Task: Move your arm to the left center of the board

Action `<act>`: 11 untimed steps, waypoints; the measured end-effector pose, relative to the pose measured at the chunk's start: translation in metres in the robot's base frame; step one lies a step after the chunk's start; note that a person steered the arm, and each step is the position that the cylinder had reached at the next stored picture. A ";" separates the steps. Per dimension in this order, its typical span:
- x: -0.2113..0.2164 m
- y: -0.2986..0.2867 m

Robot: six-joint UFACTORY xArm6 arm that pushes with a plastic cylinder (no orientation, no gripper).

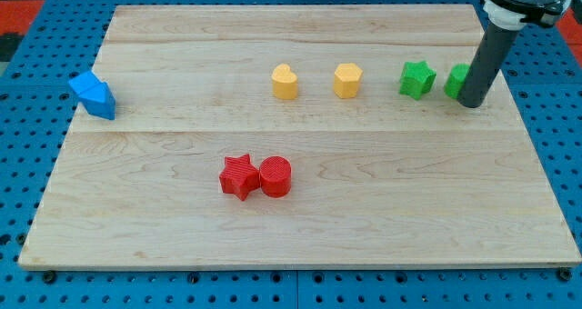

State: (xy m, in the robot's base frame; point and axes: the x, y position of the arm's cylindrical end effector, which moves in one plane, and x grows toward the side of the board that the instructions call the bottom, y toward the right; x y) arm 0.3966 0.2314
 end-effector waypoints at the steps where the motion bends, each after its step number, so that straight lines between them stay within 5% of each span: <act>1: 0.008 -0.001; 2: 0.042 -0.010; 6: 0.059 -0.012; 7: 0.060 -0.052; 11: 0.054 -0.362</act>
